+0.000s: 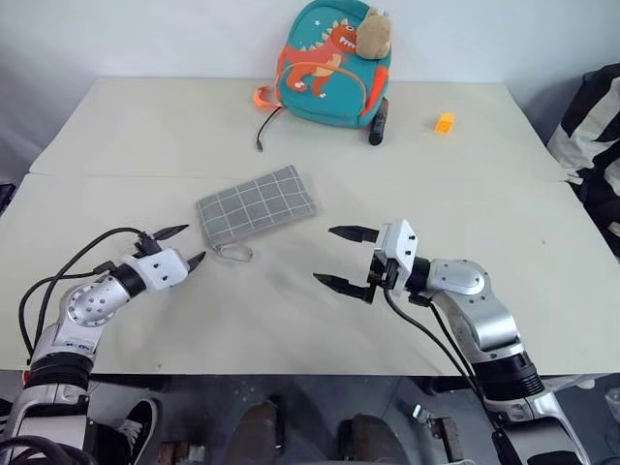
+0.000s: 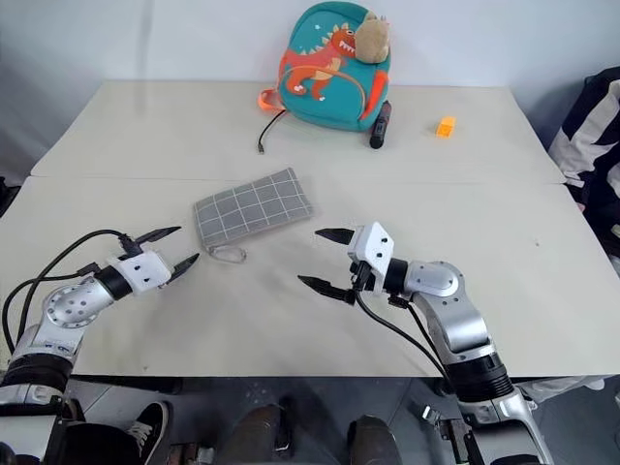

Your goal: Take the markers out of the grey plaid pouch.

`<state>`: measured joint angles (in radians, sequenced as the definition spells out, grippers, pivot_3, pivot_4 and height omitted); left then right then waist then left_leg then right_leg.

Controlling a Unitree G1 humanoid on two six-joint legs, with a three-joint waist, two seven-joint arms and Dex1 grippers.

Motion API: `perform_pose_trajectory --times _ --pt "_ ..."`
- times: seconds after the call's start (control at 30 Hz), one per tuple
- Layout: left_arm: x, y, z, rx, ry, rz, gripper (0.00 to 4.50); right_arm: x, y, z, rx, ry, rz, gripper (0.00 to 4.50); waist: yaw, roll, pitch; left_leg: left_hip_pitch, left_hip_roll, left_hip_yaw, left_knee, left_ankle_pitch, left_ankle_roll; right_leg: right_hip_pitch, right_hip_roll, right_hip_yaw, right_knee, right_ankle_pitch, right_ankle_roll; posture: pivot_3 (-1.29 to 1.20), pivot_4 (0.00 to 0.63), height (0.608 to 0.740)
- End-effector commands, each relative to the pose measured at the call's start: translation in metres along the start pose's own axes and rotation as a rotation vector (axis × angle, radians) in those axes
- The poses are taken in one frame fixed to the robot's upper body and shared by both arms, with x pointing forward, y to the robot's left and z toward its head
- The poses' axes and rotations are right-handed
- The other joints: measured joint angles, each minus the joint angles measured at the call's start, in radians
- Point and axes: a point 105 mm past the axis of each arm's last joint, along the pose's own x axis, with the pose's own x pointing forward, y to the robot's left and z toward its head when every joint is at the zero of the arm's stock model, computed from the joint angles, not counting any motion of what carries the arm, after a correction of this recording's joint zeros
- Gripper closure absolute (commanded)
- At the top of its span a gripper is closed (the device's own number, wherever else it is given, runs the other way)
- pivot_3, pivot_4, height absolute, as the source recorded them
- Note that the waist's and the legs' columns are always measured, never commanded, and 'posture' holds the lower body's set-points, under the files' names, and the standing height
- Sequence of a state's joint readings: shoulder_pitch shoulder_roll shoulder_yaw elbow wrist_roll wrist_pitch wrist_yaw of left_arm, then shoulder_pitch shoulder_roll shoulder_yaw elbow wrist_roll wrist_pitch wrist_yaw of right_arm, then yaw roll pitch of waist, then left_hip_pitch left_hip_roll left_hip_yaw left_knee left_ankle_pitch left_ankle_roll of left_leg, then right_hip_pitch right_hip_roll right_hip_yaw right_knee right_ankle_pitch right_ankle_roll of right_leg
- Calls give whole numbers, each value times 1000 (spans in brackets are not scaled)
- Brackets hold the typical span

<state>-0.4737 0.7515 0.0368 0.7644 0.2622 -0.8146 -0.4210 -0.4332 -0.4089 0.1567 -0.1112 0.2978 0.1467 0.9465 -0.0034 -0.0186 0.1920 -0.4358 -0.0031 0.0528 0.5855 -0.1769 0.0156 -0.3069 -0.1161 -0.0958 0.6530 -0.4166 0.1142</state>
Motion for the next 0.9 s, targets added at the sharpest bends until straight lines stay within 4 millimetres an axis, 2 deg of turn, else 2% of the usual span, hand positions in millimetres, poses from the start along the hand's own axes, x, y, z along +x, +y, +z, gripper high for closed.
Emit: perform_pose_trajectory --times 0.03,0.17,0.3,0.4,0.63,0.9 --pt "2 -7 -4 20 6 -44 1273 4 6 20 -48 -45 33 3 2 0 0 0 0 0 0 0 0 0 0 0 0 0 0 0 150 740" --pt "10 -6 -4 -17 -2 -44 1273 7 6 24 -38 -64 10 3 4 0 0 0 -1 0 2 0 1 0 0 -2 0 0 0 0 150 740" --pt "9 -8 -4 5 -12 -60 1273 5 2 17 -24 -55 -30 3 2 -1 0 0 -1 0 2 0 1 0 0 -4 1 0 0 0 150 740" --pt "10 -14 -2 -3 -29 -95 1273 4 -1 12 -32 -44 -44 3 2 -1 0 0 -1 0 3 0 1 0 -1 -5 2 0 0 0 150 740" --pt "25 -30 13 -59 -105 -203 1273 7 -7 18 -48 -64 -43 3 4 -1 0 0 -1 -1 4 0 1 1 -1 -6 3 0 0 0 150 740" --pt "34 -34 10 -51 -64 -228 1273 4 -7 19 -55 -61 -57 3 5 -1 -1 0 -1 -1 6 -1 1 2 -1 -7 4 0 0 0 150 740"
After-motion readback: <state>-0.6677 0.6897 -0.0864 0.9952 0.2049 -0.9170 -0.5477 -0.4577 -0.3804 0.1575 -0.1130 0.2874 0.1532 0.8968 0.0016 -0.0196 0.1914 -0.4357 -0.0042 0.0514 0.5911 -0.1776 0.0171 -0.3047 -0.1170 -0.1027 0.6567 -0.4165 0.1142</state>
